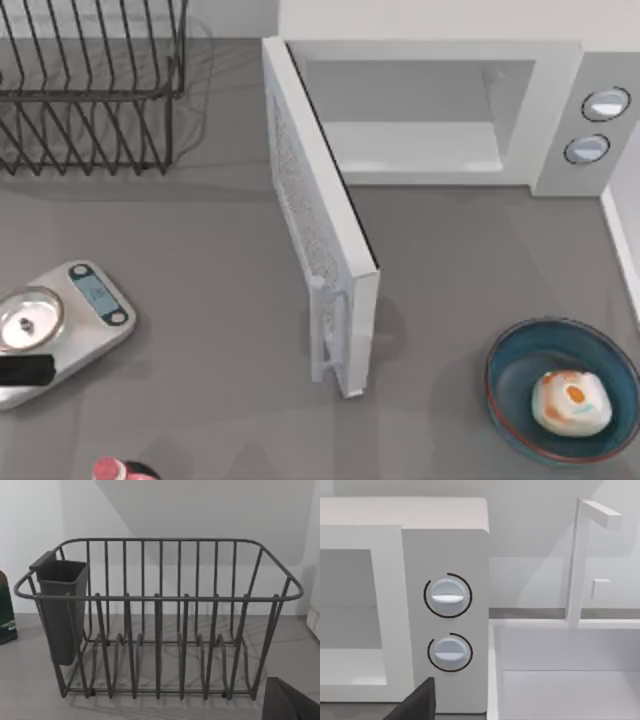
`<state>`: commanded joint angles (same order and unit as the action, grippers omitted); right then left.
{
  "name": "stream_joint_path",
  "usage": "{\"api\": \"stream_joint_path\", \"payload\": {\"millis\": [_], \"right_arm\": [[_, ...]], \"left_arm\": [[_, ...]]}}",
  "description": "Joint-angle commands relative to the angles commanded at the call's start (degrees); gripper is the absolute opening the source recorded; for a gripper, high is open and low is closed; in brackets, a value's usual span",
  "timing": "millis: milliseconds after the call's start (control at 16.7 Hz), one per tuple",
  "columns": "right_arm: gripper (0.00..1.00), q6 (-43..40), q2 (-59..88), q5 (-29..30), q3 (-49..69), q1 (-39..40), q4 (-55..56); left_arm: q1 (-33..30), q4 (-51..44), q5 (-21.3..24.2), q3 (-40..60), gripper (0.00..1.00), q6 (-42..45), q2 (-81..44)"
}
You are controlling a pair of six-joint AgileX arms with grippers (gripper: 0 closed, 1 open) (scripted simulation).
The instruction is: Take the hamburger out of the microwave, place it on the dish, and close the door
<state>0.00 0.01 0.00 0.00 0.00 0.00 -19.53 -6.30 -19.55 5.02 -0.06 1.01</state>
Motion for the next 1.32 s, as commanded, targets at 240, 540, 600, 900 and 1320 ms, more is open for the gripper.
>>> {"api": "stream_joint_path", "payload": {"millis": [240,540,600,900,1320], "right_arm": [[1.0,0.0,0.0,0.0,0.0,0.0,0.0],[1.0,0.0,0.0,0.0,0.0,0.0,0.0],[1.0,0.0,0.0,0.0,0.0,0.0,0.0],[1.0,0.0,0.0,0.0,0.0,0.0,0.0],[1.0,0.0,0.0,0.0,0.0,0.0,0.0]], "left_arm": [[-8.34,9.69,-8.32,-0.28,0.0,0.12,-9.0],[-12.97,15.62,-12.94,-0.72,0.0,0.2,-14.77],[-12.97,15.62,-12.94,-0.72,0.0,0.2,-14.77],[-16.25,18.03,-16.21,0.47,0.0,0.24,-18.35],[-17.45,18.13,-17.14,1.43,0.0,-0.4,-20.12]]}}
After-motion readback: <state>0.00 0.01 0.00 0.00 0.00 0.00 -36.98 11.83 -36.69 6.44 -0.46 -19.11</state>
